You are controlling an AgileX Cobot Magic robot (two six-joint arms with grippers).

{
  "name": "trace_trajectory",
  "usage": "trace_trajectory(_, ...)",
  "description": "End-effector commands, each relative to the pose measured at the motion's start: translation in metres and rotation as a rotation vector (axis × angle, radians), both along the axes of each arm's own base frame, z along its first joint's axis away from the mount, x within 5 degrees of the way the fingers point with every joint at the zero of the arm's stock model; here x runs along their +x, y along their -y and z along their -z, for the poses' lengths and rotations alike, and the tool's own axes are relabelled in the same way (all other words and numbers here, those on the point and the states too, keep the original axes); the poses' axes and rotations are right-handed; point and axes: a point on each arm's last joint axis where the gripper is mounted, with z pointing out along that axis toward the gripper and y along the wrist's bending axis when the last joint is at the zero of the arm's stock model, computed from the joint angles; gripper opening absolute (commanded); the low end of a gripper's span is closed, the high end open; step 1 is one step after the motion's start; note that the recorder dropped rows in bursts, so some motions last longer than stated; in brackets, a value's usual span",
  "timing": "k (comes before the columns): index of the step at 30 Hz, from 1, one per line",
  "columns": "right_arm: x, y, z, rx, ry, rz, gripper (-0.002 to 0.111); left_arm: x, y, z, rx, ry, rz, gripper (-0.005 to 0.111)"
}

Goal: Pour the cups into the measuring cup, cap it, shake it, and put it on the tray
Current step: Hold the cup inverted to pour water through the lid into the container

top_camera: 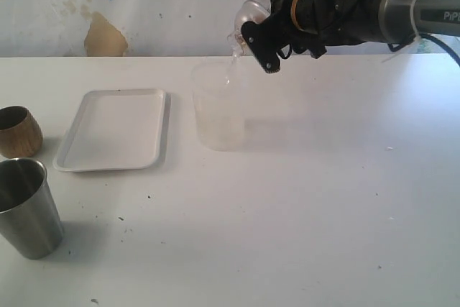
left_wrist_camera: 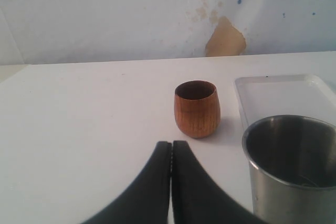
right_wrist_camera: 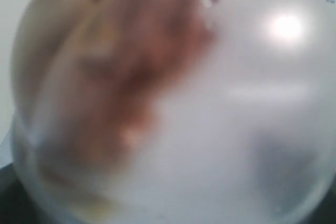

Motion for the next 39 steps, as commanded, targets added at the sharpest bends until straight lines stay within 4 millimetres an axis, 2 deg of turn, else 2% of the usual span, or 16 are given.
trace_trajectory(1, 0.001, 0.000, -0.011, 0.027, 0.028, 0.007, 0.000, 0.000, 0.000, 0.001, -0.005, 0.009, 0.003, 0.001)
trace_trajectory(6, 0.009, 0.001, -0.008, 0.067, 0.036, 0.060, 0.000, 0.000, 0.000, 0.001, -0.005, 0.009, 0.003, 0.001)
trace_trajectory(16, 0.009, -0.005, -0.009, 0.062, 0.035, -0.010, 0.000, 0.000, 0.000, 0.001, -0.005, 0.009, 0.003, 0.001)
trace_trajectory(23, 0.010, -0.005, -0.012, -0.094, 0.067, -0.059, 0.000, 0.000, 0.000, 0.001, -0.005, 0.009, 0.003, 0.001)
trace_trajectory(39, 0.008, -0.012, -0.011, -0.083, 0.058, -0.114, 0.000, 0.000, 0.000, 0.001, -0.005, 0.009, 0.003, 0.001)
